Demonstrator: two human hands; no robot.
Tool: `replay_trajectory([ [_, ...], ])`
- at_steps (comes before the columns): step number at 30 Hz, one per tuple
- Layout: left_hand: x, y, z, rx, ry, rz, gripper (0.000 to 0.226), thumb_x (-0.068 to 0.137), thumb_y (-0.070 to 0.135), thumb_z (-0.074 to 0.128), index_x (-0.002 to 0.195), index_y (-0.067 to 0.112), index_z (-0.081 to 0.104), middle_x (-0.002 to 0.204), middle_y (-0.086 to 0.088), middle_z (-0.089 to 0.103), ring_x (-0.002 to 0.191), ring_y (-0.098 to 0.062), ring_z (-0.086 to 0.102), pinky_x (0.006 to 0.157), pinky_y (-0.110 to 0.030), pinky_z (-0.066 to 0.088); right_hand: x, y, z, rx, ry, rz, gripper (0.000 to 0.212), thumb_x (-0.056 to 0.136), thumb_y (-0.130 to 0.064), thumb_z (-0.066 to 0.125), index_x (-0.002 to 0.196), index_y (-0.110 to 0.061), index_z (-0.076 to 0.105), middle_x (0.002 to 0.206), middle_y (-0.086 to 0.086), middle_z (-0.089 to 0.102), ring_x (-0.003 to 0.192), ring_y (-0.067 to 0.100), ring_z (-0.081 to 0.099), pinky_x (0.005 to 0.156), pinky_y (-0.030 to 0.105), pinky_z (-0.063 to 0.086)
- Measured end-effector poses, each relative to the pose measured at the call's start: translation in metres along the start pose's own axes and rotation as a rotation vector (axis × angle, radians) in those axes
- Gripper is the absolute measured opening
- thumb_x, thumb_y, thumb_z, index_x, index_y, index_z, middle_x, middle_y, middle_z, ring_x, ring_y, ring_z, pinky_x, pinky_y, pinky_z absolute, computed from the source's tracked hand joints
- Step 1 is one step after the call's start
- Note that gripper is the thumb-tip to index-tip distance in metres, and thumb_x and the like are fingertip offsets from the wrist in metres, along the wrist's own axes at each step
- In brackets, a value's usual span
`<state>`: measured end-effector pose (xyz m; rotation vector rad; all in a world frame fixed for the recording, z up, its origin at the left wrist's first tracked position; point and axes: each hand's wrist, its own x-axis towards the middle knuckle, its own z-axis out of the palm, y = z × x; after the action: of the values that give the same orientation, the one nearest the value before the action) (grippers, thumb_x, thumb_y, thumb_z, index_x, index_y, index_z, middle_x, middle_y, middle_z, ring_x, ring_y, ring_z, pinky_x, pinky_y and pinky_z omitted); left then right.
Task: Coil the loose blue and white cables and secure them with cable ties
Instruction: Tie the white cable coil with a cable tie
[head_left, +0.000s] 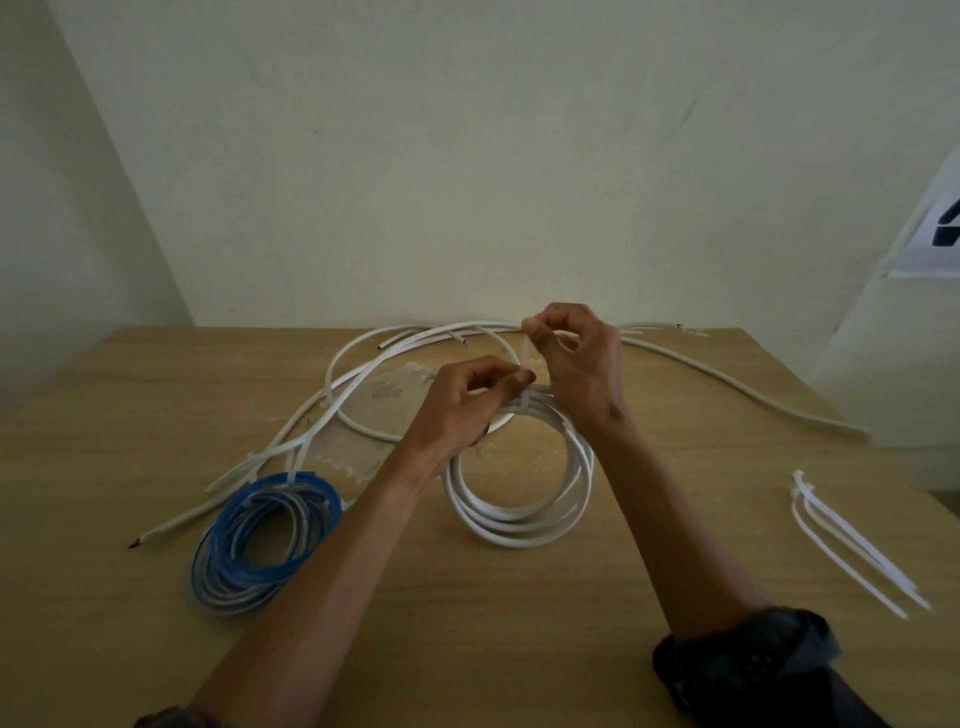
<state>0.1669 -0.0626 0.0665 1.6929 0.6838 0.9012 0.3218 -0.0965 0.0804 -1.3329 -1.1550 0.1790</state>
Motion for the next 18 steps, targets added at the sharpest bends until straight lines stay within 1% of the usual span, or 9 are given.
replay_trajectory([
  [2,0.0,0.001,-0.001,0.013,-0.008,-0.012,0.017,0.096,0.034,0.068,0.099,0.019,0.077,0.063,0.01,0.063,0.042,-0.015,0.035,0.042,-0.024,0.03,0.0,0.001,0.005,-0.007,0.011,0.031,0.01,0.092,-0.027,0.073,0.086,-0.019,0.072,0.094,-0.005,0.072,0.093,0.013,0.069,0.092,0.036,0.056],
  [3,0.001,0.002,-0.002,0.026,-0.013,-0.021,0.017,0.096,0.033,0.067,0.1,0.02,0.077,0.065,0.008,0.065,0.043,-0.015,0.036,0.042,-0.025,0.03,0.001,0.001,0.006,-0.016,-0.003,0.051,0.011,0.093,-0.028,0.072,0.089,-0.018,0.073,0.092,-0.003,0.072,0.091,0.013,0.07,0.09,0.035,0.057],
  [5,0.003,0.002,-0.003,0.048,-0.014,-0.033,0.018,0.097,0.034,0.066,0.101,0.02,0.077,0.068,0.006,0.067,0.042,-0.014,0.037,0.043,-0.025,0.031,0.001,0.0,0.002,-0.012,-0.074,0.082,0.015,0.095,-0.028,0.07,0.093,-0.013,0.073,0.084,-0.001,0.073,0.082,0.012,0.07,0.079,0.031,0.057],
  [7,0.001,0.002,-0.002,0.03,0.001,-0.027,0.02,0.096,0.035,0.066,0.1,0.019,0.078,0.06,0.007,0.063,0.042,-0.014,0.036,0.043,-0.026,0.029,-0.003,0.001,-0.005,0.023,-0.181,0.065,0.016,0.096,-0.025,0.069,0.093,-0.01,0.074,0.079,0.003,0.074,0.075,0.016,0.071,0.073,0.03,0.058],
  [9,0.001,0.003,-0.003,0.049,0.015,-0.019,0.023,0.098,0.036,0.063,0.098,0.018,0.078,0.052,0.008,0.058,0.04,-0.011,0.037,0.043,-0.025,0.029,-0.011,0.001,-0.006,0.017,-0.239,0.025,0.013,0.094,-0.021,0.071,0.09,-0.009,0.076,0.077,0.003,0.075,0.074,0.018,0.073,0.073,0.029,0.059],
  [11,0.001,0.003,-0.001,0.116,0.008,0.003,0.028,0.102,0.034,0.057,0.096,0.016,0.078,0.055,0.006,0.06,0.04,-0.004,0.043,0.045,-0.015,0.032,-0.015,0.002,-0.006,-0.014,-0.194,-0.022,0.011,0.093,-0.02,0.072,0.088,-0.011,0.076,0.075,0.0,0.074,0.071,0.012,0.07,0.072,0.024,0.056],
  [12,0.001,0.004,0.0,0.137,-0.005,0.005,0.03,0.103,0.034,0.056,0.094,0.016,0.078,0.057,0.003,0.061,0.041,-0.003,0.046,0.046,-0.013,0.033,-0.014,0.003,-0.005,-0.023,-0.169,-0.035,0.01,0.093,-0.02,0.073,0.087,-0.012,0.076,0.074,-0.001,0.073,0.069,0.008,0.068,0.07,0.023,0.055],
  [15,0.005,0.008,0.004,0.147,-0.069,-0.022,0.032,0.103,0.035,0.055,0.086,0.019,0.078,0.059,-0.003,0.059,0.043,-0.004,0.044,0.047,-0.016,0.032,-0.012,0.008,-0.01,0.022,-0.152,0.009,0.008,0.092,-0.019,0.074,0.083,-0.019,0.074,0.069,-0.005,0.07,0.064,0.006,0.063,0.063,0.025,0.052],
  [18,0.006,0.009,0.008,0.127,-0.104,-0.055,0.035,0.103,0.038,0.054,0.088,0.016,0.077,0.057,-0.002,0.055,0.042,-0.007,0.037,0.043,-0.018,0.03,-0.013,0.01,-0.013,0.066,-0.112,0.065,0.016,0.092,-0.019,0.074,0.078,-0.025,0.072,0.063,-0.009,0.066,0.059,0.006,0.056,0.058,0.025,0.047],
])
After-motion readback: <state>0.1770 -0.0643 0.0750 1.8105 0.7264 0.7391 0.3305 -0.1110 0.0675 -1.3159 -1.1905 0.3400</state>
